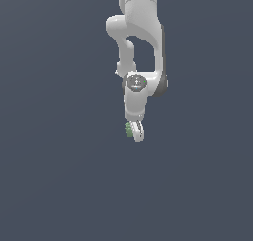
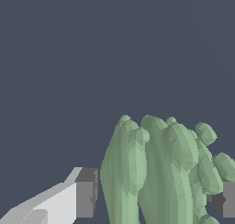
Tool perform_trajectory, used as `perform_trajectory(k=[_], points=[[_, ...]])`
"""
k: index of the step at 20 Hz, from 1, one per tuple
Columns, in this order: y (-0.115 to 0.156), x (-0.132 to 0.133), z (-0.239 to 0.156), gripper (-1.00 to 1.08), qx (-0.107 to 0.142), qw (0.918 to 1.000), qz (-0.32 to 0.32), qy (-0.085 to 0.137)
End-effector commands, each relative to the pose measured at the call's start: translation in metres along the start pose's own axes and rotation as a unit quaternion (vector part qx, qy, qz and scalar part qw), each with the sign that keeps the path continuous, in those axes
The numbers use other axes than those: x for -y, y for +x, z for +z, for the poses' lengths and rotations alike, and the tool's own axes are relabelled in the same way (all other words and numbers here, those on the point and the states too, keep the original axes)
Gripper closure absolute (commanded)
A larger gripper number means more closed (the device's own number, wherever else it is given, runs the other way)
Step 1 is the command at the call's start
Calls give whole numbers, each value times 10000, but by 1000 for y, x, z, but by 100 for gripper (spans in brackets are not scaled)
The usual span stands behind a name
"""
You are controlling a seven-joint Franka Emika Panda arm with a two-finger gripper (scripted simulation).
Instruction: Pick up the object and move it to a goal position.
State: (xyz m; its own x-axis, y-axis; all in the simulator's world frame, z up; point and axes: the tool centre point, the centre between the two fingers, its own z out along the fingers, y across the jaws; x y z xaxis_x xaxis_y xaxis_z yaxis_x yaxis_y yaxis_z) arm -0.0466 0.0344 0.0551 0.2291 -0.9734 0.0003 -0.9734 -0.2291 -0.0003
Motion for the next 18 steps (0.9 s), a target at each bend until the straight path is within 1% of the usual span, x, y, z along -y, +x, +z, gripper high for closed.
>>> perform_trajectory(k=[1,11,14,18], points=[[0,0,1,108,0,10000,1,-3],[1,1,-1,108,-1,10000,-3,23],[6,4,-7,108,-11,9999,-25,106],[19,12,-21,108,-38,9994,-83,320]])
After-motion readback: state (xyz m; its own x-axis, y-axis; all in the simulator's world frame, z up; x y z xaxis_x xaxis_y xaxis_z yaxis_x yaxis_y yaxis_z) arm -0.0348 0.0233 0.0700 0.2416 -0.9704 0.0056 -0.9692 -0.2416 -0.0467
